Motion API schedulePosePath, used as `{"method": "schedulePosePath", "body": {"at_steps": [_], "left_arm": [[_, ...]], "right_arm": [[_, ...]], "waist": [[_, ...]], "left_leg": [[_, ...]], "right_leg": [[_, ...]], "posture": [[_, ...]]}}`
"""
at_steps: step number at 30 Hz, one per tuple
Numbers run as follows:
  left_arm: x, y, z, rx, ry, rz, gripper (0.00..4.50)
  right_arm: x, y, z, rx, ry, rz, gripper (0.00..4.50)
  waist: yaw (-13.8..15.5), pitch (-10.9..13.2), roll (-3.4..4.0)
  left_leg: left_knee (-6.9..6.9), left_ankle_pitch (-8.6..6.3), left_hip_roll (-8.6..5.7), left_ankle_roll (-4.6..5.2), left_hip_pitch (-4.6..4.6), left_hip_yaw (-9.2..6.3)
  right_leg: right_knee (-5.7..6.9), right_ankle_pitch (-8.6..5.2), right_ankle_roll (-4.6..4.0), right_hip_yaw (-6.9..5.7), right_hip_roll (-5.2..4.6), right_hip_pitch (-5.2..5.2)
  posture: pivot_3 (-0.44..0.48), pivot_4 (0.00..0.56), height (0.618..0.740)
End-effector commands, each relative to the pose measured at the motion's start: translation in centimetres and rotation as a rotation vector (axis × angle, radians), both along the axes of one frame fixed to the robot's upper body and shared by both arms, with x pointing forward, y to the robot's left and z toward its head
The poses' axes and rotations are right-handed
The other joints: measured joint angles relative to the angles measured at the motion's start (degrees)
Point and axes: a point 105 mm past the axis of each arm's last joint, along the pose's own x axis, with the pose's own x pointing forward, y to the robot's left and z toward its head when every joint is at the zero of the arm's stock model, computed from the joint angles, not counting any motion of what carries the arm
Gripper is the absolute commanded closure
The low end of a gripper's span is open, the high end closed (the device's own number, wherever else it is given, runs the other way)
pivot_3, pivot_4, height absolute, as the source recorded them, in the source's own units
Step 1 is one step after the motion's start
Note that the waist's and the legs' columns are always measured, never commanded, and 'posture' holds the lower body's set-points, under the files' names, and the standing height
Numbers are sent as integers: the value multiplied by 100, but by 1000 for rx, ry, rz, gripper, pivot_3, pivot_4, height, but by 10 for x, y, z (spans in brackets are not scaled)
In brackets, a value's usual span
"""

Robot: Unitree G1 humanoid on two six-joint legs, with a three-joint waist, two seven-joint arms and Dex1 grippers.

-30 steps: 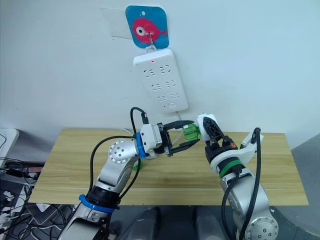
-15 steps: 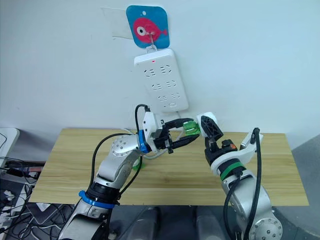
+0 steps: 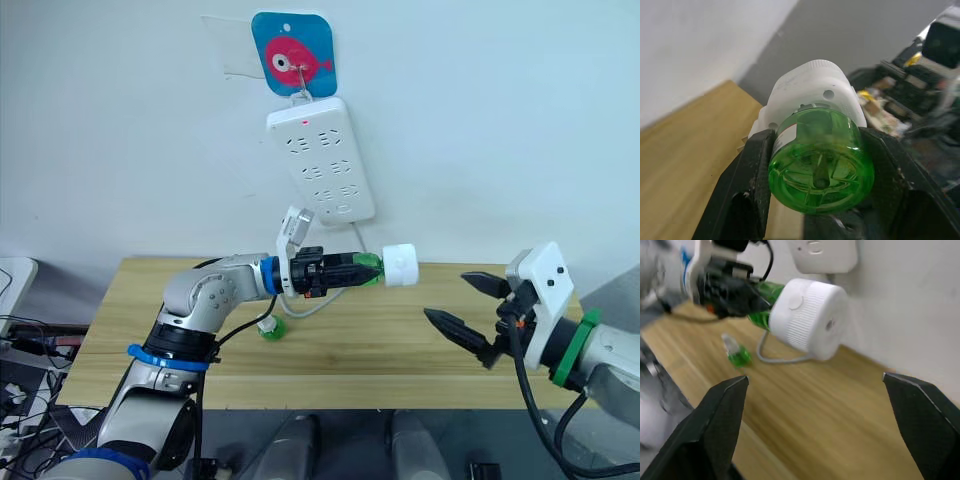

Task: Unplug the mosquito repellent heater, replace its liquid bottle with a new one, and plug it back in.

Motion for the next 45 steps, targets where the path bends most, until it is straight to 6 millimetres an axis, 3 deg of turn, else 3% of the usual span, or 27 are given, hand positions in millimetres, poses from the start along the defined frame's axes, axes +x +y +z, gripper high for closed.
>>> {"method": "schedulePosePath", "body": {"at_steps": [1, 9, 20, 33, 45], "left_arm": [[-8, 1, 17, -41, 38, -111, 2243], [-23, 6, 20, -25, 136, -242, 2243], [-24, 5, 19, -17, 116, -256, 2243], [-34, 8, 13, 9, 47, -308, 2243], [-34, 7, 17, 6, 54, -323, 2243]], "right_arm": [[-7, 6, 4, -116, -150, 169, 38], [4, 20, 6, -151, -336, 286, 38], [6, 33, 6, -126, -343, 362, 38], [1, 34, 8, -109, -309, 380, 38], [-4, 53, 7, -112, -342, 459, 38]], "waist": [[10, 1, -3], [7, 2, -3], [32, 2, -4], [34, 2, -4], [35, 3, -4]], "left_leg": [[3, 1, -5, -2, -1, 3], [18, 5, -8, -11, 0, 3], [20, 5, -10, -11, -1, -1], [21, 1, -10, -4, 1, 0], [22, -1, -9, 0, 3, -4]], "right_leg": [[-1, 0, 3, 2, -5, 2], [8, 8, 1, 3, -16, 6], [8, 21, -22, 0, -19, 8], [11, 22, -23, 1, -19, 11], [12, 22, -23, -3, -19, 13]], "posture": [[104, 235, 740], [106, 240, 740], [116, 252, 740], [115, 255, 740], [118, 263, 740]]}}
